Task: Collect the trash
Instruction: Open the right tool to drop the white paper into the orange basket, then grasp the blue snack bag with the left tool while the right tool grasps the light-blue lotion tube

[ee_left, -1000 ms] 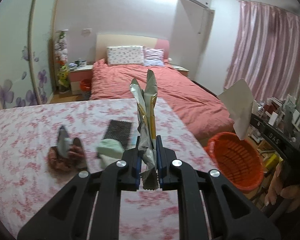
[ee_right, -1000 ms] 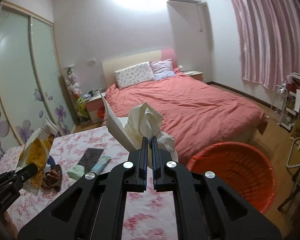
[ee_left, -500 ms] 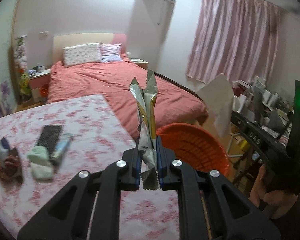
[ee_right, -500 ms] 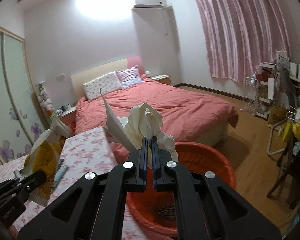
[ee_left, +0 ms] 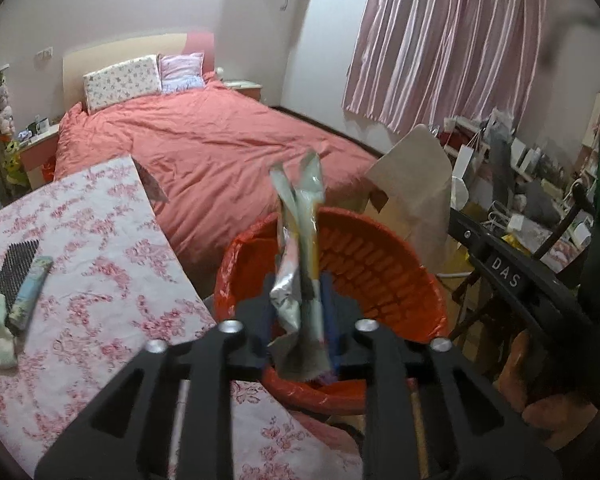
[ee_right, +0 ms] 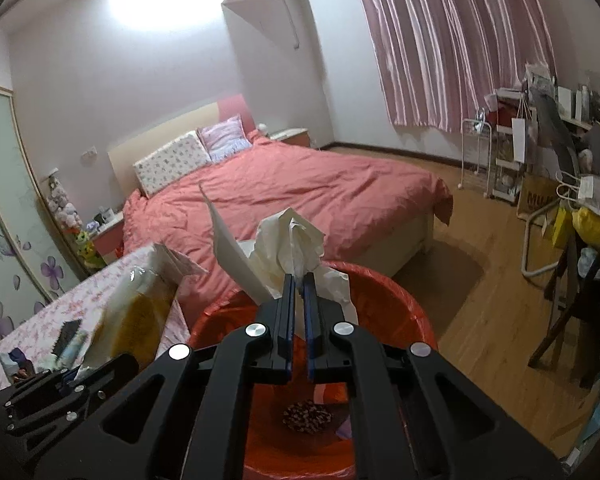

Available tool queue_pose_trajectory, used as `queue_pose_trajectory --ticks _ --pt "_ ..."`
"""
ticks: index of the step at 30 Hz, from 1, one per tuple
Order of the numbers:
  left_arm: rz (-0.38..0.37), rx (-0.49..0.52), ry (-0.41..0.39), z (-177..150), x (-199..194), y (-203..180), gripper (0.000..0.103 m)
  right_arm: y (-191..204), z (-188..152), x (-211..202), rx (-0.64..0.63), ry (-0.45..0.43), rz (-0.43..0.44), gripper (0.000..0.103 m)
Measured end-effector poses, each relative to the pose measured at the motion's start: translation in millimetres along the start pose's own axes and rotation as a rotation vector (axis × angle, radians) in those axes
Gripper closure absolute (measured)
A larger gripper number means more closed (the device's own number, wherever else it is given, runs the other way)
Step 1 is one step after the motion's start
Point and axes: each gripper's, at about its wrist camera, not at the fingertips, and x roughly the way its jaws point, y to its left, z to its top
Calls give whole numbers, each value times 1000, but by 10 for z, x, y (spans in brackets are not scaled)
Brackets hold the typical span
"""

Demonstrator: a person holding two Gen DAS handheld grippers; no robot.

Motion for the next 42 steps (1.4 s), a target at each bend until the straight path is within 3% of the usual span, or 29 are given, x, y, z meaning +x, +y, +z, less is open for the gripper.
queue_pose_trajectory --ticks 1,3,5,7,9,11,14,23,33,37,42 --pt "11 -7 9 -30 39 33 63 -3 -38 25 -6 19 0 95" --pt "25 -19 21 -63 77 110 59 -8 -85 49 -10 36 -5 72" --pt "46 -28 30 -102 80 206 54 3 -125 11 -6 36 -11 56" --pt "71 -32 29 -121 47 325 48 5 -103 -11 -9 33 -13 49" --pt "110 -28 18 -157 -24 416 39 61 -97 -48 -29 28 -22 30" --pt "160 -18 5 -213 -135 530 30 124 -105 -77 -61 13 -39 23" --pt "232 -16 -4 -308 -313 720 24 242 -130 -91 -131 10 -52 15" --pt "378 -142 -10 -621 -857 1597 22 735 -379 -124 -227 54 -13 10" --pt "611 -359 -80 -914 -1596 2805 22 1438 -639 -196 -326 89 71 10" --pt "627 -437 -106 -941 -1704 3153 22 1678 -771 -198 -351 114 111 10" --pt "648 -445 -95 -853 -1610 3359 22 1907 -905 -139 -378 155 153 10"
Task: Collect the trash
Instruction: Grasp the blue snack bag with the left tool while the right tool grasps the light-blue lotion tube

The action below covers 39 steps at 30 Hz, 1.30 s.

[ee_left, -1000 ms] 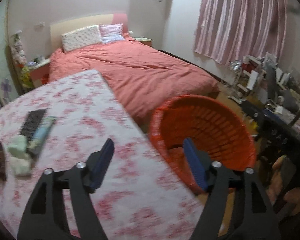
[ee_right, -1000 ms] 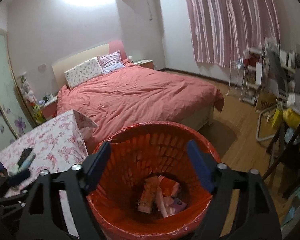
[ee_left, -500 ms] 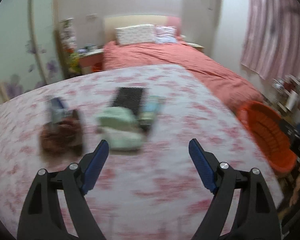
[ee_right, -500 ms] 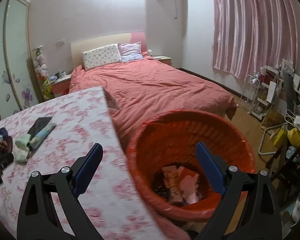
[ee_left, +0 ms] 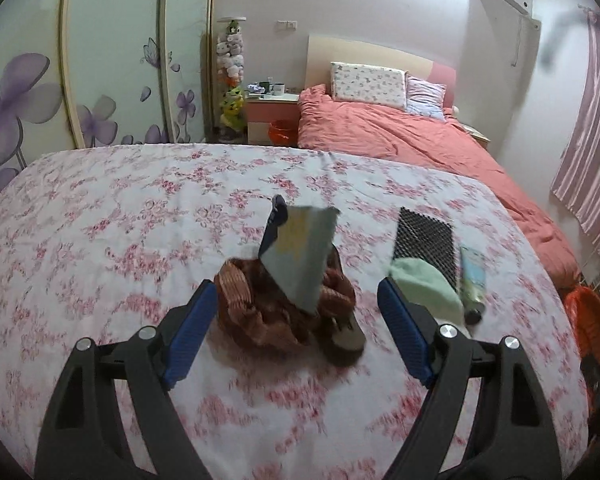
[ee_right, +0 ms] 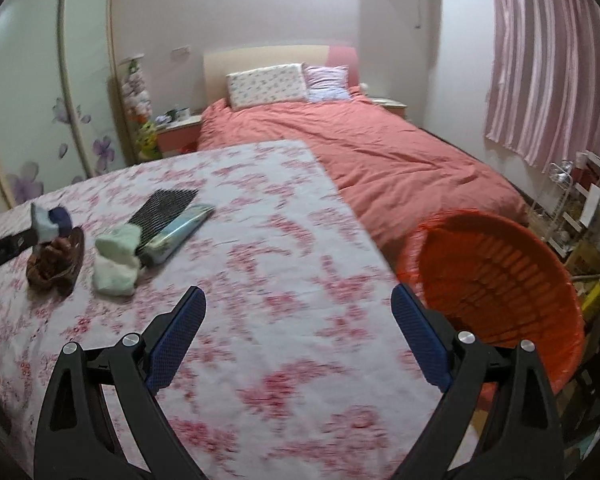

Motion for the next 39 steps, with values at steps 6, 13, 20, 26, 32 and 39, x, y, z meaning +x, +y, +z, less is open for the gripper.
queue_pose_trajectory --ticks 6,13,20,26,32,39 --pt "12 11 58 160 356 -24 38 187 -42 113 -25 29 24 10" --pt "-24 -49 104 200 547 158 63 195 -66 181 -15 53 42 10" --pt "-52 -57 62 196 403 337 81 294 -68 224 -19 66 64 10" --pt "-38 -62 19 172 174 500 81 453 -16 241 -39 60 85 10" --pt "-11 -58 -14 112 -78 678 81 584 156 338 -7 51 113 10" --pt "12 -47 -46 12 -283 825 81 784 327 526 33 66 134 27"
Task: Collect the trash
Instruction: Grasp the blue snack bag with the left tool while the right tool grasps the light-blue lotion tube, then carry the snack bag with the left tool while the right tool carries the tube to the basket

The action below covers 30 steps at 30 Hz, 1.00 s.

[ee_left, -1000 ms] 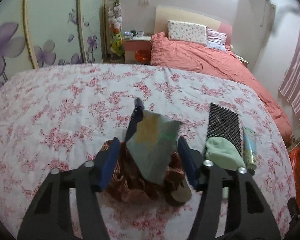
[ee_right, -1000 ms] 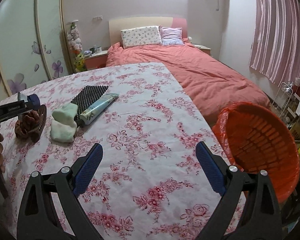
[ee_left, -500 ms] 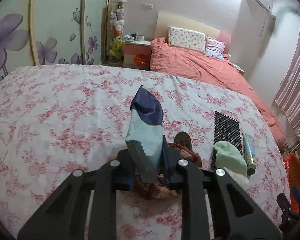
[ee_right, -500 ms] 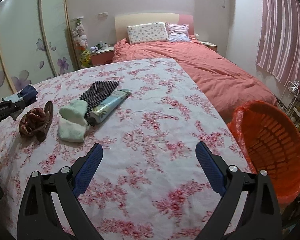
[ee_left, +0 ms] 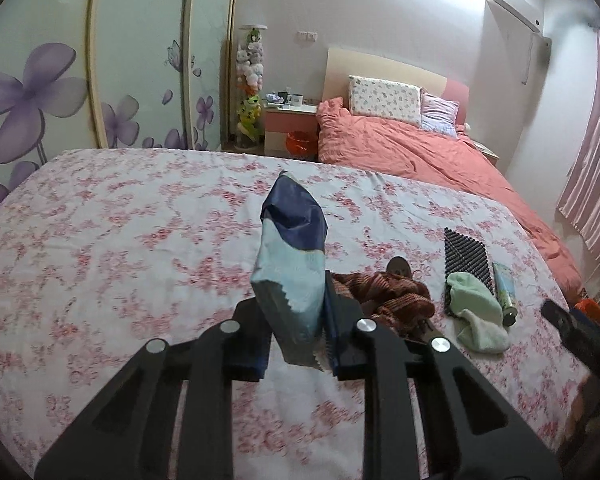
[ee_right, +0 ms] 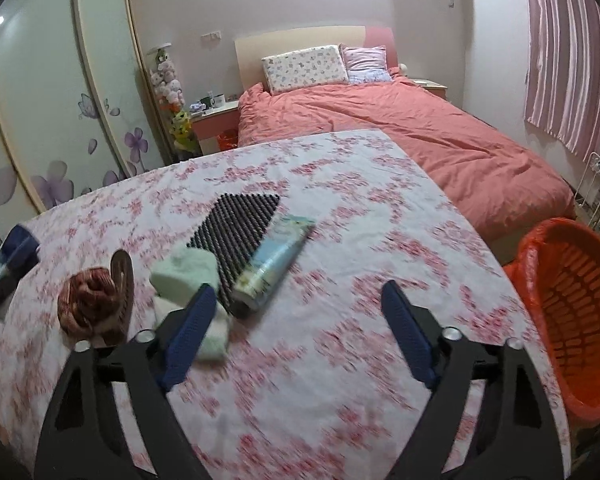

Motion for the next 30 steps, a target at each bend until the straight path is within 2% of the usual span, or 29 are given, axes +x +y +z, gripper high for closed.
queue_pose_trajectory --ticks 3,7,10,11,12,14,23,28,30 --pt "-1 -13 6 -27 -32 55 81 89 57 145 8 15 -12 36" --pt "-4 -22 14 -76 -53 96 81 163 74 377 20 72 -23 43" --pt "-4 -26 20 -99 -45 111 81 173 42 499 23 113 -38 51" --pt "-4 -27 23 -107 -41 114 81 170 32 538 23 131 -36 57" --pt "-3 -28 24 -114 -39 114 81 149 22 551 26 145 -29 68" --pt "-3 -27 25 -130 -34 112 81 113 4 543 15 157 -47 76" --pt "-11 -22 43 -224 38 49 81 -374 -107 312 55 152 -52 76" --pt "-18 -12 51 -239 55 -41 81 -402 -95 322 57 152 -39 75" --pt "-17 -9 52 -244 54 -60 81 -408 -83 339 63 152 -33 70"
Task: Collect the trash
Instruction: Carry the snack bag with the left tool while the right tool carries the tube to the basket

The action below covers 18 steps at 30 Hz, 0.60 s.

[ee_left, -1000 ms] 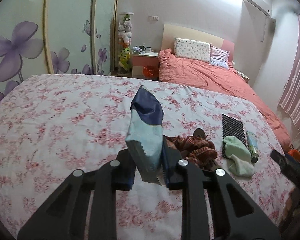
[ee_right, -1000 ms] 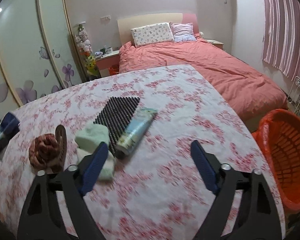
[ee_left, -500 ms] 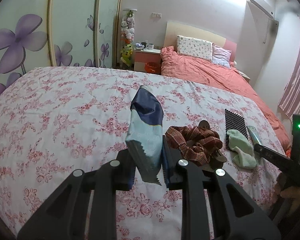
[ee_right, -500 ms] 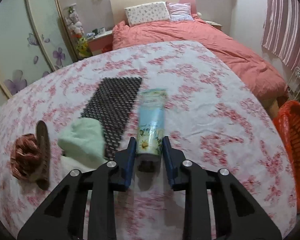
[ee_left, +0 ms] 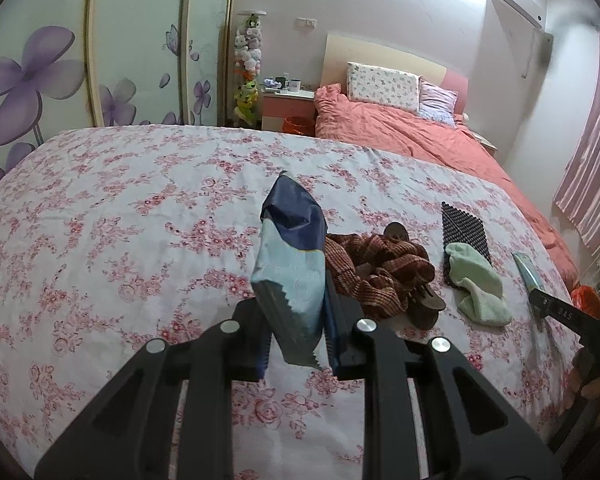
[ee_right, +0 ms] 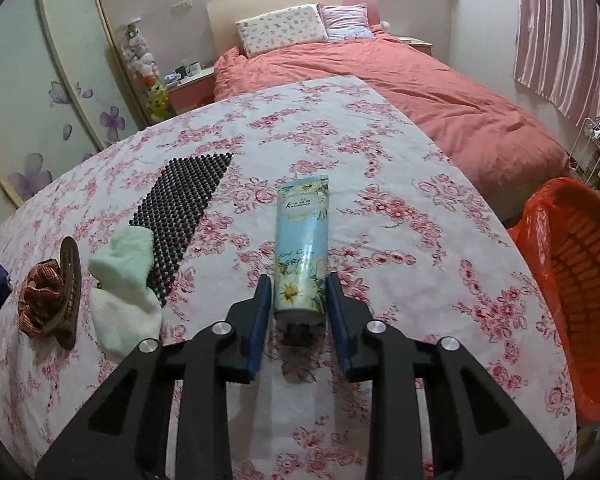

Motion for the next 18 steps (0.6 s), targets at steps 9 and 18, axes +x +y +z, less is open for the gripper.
queue_pose_trajectory --ticks 9,18 --pt "-11 14 -3 10 -39 -118 81 -16 24 0 -13 -3 -5 76" --pt "-46 43 -25 28 -172 -346 81 -128 2 -301 -8 -73 20 76"
